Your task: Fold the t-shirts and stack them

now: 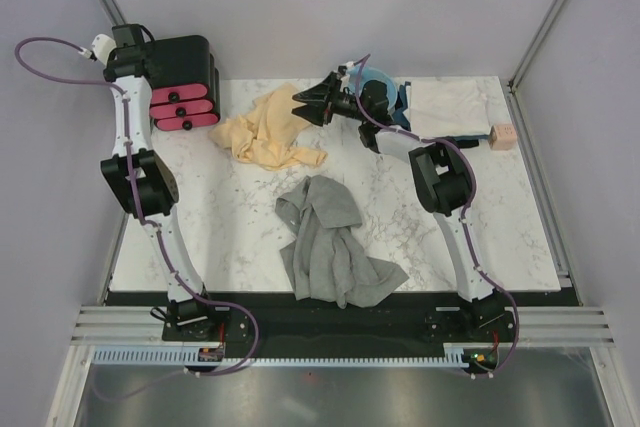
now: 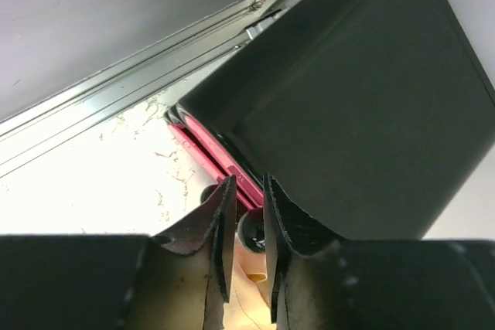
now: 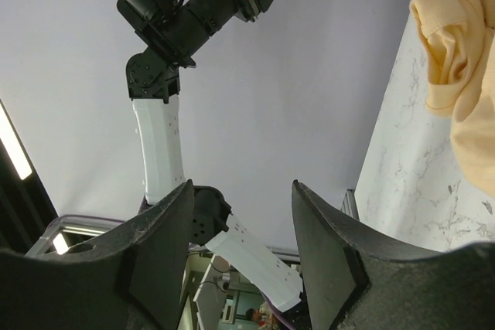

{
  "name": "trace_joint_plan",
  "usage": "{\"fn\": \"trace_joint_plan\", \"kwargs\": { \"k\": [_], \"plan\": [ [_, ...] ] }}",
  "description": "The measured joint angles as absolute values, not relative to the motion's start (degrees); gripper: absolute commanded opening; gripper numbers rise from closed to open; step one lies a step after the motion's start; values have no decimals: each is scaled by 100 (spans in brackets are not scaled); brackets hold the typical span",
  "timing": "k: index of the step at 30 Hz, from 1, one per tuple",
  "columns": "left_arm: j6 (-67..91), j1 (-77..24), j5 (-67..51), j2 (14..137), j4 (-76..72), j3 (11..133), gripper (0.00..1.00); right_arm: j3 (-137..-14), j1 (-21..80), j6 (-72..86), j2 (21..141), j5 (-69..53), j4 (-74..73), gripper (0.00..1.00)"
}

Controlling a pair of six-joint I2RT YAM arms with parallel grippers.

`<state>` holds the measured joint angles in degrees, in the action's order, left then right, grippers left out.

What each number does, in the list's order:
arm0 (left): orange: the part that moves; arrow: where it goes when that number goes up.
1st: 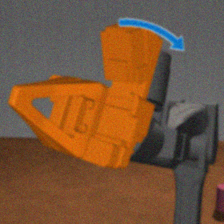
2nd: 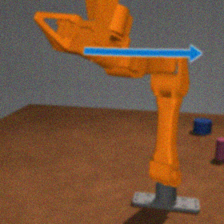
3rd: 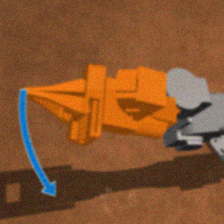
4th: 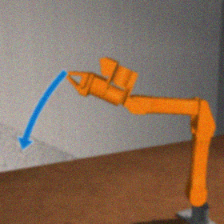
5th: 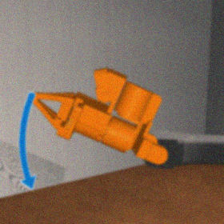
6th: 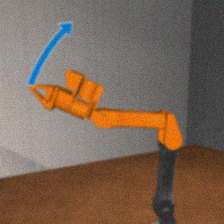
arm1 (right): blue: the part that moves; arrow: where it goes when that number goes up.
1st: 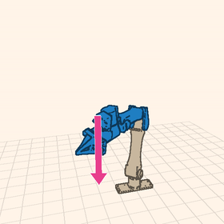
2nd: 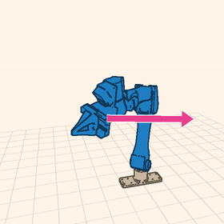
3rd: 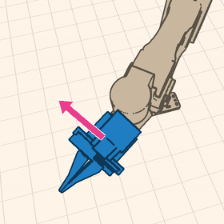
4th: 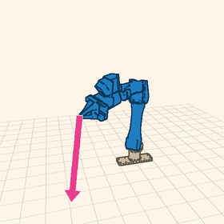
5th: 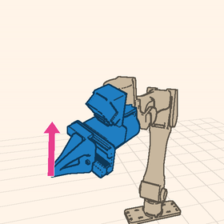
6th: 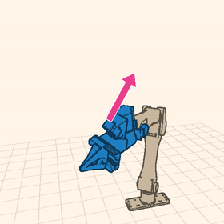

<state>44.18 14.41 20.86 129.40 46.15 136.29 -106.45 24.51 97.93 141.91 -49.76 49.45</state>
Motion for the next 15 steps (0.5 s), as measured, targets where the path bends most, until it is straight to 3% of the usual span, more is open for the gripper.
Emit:
{"fn": "trace_joint_plan", "kwargs": {
  "k": [1, 2, 15],
  "plan": [
    [4436, 1468, 2088, 12945, 4617, 13607, 6, -10628, 2453, 9773, 14191, -4984, 4908, 61],
    [4451, 1485, 2093, 12947, 4611, 13598, 2, -10606, 2453, 9760, 14191, -4995, 4873, 61],
    [4670, 1562, 2349, 12895, 3909, 13034, 2, -10471, 2453, 9511, 14094, -5148, 4460, 61]
  ]
}}
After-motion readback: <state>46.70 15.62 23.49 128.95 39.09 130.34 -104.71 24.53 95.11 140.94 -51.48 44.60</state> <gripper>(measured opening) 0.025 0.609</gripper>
